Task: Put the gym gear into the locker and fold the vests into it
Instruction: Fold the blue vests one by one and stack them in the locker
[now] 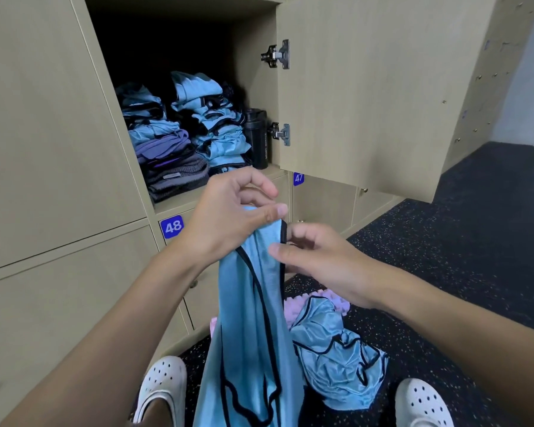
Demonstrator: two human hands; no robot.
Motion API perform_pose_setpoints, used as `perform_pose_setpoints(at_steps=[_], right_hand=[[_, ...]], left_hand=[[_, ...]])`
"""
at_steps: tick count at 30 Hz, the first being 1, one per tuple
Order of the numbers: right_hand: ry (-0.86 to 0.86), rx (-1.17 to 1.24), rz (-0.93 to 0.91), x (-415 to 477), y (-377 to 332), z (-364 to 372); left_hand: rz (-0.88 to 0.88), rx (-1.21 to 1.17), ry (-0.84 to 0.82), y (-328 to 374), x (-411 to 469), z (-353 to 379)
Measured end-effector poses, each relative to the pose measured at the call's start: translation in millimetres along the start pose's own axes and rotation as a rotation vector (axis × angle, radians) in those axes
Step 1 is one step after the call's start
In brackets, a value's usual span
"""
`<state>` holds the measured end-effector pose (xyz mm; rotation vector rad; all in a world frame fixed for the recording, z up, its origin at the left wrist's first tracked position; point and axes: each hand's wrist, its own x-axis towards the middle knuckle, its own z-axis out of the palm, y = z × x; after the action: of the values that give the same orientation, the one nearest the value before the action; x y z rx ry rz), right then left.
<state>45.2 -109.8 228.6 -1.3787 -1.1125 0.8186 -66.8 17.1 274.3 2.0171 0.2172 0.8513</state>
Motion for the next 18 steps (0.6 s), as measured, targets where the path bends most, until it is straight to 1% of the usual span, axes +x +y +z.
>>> perform_pose_setpoints(at_steps=[4, 7, 10, 13, 15, 18], right_hand=[[0.024, 0.087, -0.074, 4, -3, 1], [0.058, 0.132, -0.085, 5, -7, 2], [0.111, 0.181, -0.112, 4, -11, 2], [0.145, 0.168, -0.11, 4, -10, 2], [0.137, 0.144, -0.101, 4, -9, 2], [0.087, 0.134, -0.077, 3, -8, 4]], left_hand=[[-0.002, -0.03, 0.043, 2, -2, 0], [0.039, 0.073, 0.076, 5, -3, -4], [-0.038, 0.174, 0.009, 9, -6, -7], [-0.108, 0.314, -0.08, 10, -7, -13], [-0.086, 0.336, -0.096, 11, -7, -18], [0.001, 0.249, -0.074, 13, -10, -19]])
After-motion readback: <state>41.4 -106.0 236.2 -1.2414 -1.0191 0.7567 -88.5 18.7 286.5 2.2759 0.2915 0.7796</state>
